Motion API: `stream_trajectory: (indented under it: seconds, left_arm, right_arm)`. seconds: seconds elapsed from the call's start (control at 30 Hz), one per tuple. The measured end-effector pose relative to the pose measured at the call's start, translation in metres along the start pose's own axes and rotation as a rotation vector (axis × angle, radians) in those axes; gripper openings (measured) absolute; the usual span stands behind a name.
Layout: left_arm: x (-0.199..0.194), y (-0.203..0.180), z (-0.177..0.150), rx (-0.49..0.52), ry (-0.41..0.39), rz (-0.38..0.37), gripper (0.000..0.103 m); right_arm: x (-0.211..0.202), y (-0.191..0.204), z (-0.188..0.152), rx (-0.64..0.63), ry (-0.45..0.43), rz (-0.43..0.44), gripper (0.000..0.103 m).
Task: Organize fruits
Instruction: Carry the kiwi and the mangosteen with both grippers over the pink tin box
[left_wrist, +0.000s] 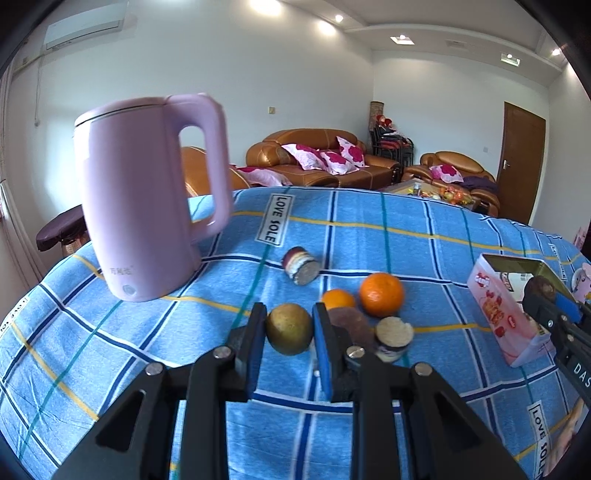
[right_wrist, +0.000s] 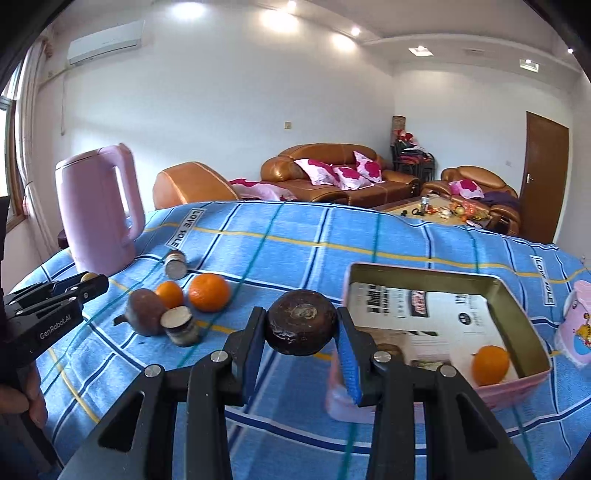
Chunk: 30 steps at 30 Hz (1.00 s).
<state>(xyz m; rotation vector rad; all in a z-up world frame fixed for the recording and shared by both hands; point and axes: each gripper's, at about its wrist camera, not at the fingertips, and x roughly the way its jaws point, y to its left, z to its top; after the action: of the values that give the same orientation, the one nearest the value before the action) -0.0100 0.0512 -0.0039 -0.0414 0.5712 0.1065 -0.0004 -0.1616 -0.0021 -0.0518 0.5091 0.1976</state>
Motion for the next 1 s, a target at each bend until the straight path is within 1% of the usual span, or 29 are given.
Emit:
stream_trajectory:
  seconds: [0.3, 0.5, 0.63, 0.8, 1.0]
  left_arm:
    - [-0.002, -0.032, 0.007, 0.022, -0.001, -0.061, 0.026]
    - [0.001, -0.054, 0.013, 0.037, 0.009, -0.106, 0.026]
    - [0.001, -0.075, 0.015, 0.066, 0.01, -0.142, 0.026]
    - [0.005, -0.106, 0.019, 0.097, 0.01, -0.191, 0.026]
    - [0.014, -0.15, 0.022, 0.142, 0.021, -0.248, 0.026]
  right_arm:
    - [-0.01, -0.035, 0.0, 0.035, -0.022, -0.054, 0.04]
    - [-0.017, -0.07, 0.002, 0.066, -0.04, -0.121, 0.039]
    - [-0.023, -0.102, 0.002, 0.091, -0.052, -0.198, 0.039]
    - [-0.029, -0.142, 0.001, 0.145, -0.055, -0.264, 0.039]
    - [-0.024, -0.171, 0.002, 0.184, -0.038, -0.303, 0.039]
